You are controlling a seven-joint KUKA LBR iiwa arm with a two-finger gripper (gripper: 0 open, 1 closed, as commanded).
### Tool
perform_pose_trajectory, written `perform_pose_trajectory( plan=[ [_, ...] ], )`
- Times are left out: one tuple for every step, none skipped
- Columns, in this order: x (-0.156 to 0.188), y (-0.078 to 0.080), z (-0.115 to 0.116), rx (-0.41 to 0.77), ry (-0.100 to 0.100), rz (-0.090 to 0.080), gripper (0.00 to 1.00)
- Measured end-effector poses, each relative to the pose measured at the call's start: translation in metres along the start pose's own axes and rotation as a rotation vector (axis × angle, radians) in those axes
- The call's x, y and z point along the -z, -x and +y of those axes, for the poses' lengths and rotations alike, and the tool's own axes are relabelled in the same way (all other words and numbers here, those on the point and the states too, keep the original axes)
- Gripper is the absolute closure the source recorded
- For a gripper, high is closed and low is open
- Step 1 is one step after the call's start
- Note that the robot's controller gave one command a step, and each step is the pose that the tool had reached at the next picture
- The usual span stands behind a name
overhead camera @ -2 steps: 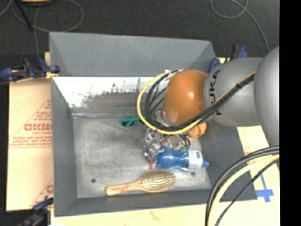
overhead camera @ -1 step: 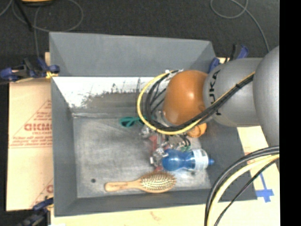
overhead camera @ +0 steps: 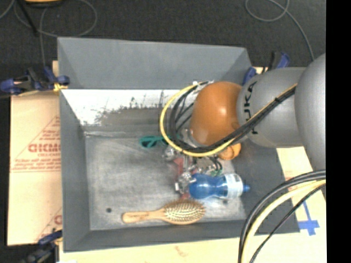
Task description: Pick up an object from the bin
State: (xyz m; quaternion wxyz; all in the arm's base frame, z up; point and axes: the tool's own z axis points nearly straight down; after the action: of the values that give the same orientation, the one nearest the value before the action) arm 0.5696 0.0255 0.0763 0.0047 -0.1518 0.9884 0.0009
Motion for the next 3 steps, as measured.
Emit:
perform_pose_trajectory(
  plan=[
    [0.021,-0.063,-0.023,0.005,0.004,0.001,0.0],
    [0.012,-0.077,-0.057,0.208,0.0,0.002,1.0],
    [0.012,-0.077,-0.057,0.207,0.001,0.002,1.0]
  ],
)
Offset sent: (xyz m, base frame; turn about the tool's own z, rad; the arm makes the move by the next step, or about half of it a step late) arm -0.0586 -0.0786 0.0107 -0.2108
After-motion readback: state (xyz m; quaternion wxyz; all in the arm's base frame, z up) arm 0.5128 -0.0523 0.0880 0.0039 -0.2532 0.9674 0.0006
